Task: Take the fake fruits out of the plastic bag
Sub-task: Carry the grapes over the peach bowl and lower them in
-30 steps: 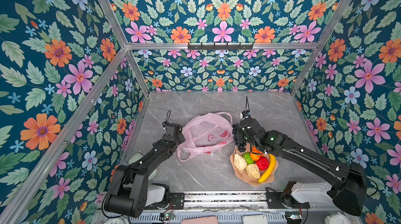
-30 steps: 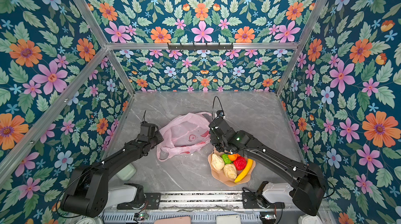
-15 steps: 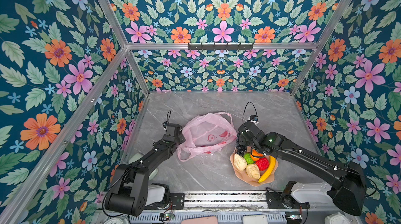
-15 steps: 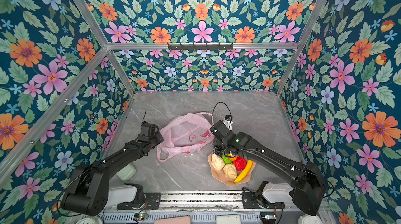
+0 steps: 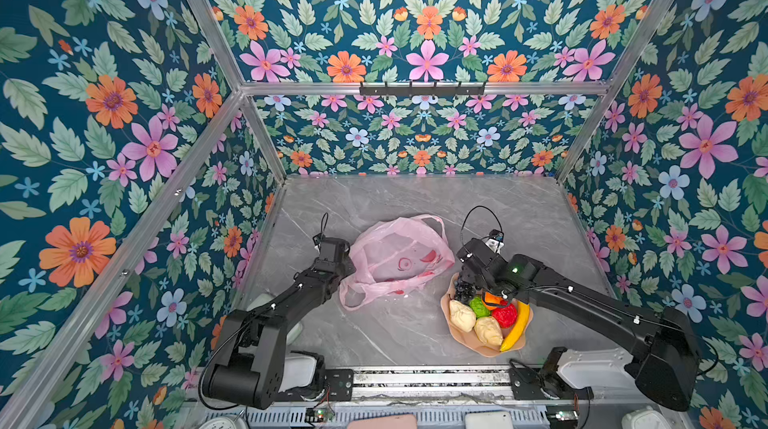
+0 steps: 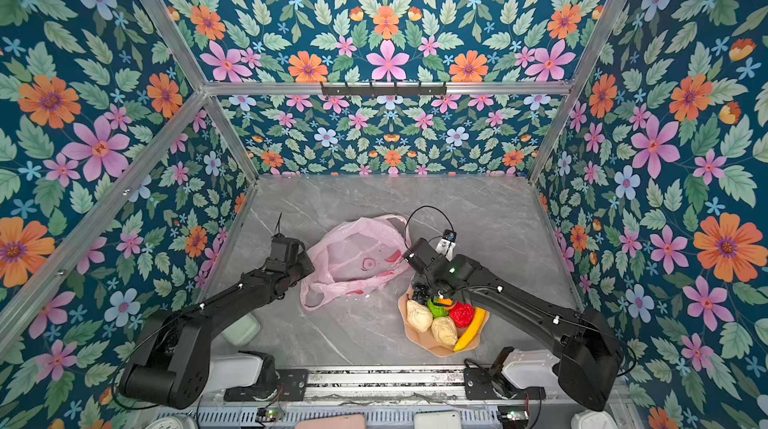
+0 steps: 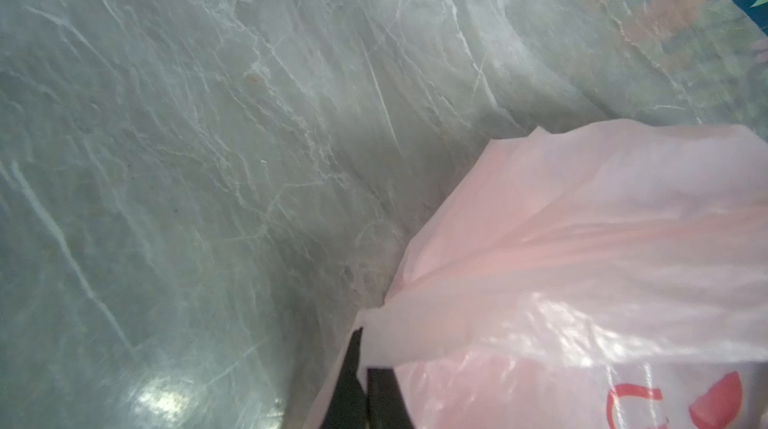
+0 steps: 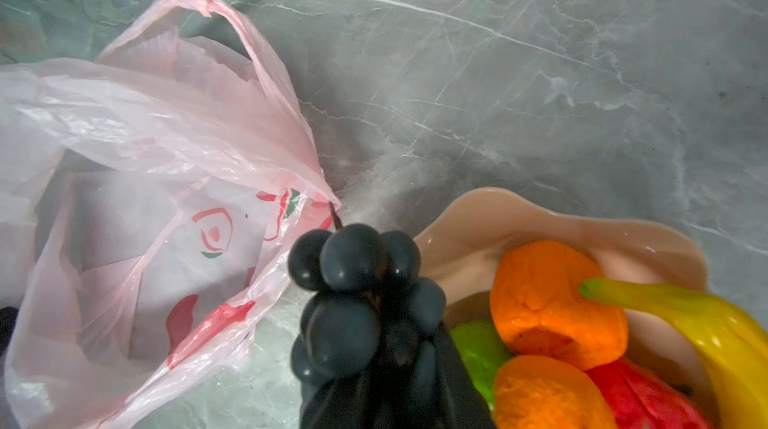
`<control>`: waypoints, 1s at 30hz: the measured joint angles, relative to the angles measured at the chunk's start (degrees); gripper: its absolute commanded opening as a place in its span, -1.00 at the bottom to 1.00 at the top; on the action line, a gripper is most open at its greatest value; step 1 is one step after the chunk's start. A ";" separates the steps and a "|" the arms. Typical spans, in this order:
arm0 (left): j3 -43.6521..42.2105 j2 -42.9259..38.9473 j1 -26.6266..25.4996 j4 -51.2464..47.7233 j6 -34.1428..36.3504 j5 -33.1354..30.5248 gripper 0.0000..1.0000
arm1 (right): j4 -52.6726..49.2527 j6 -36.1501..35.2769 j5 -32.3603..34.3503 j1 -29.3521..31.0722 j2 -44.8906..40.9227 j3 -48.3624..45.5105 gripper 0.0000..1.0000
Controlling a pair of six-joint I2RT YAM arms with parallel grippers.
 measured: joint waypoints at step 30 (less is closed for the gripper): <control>0.22 0.24 0.00 0.17 0.22 -0.46 -1.00 | -5.11 4.66 2.03 -0.04 0.09 -2.45 -0.06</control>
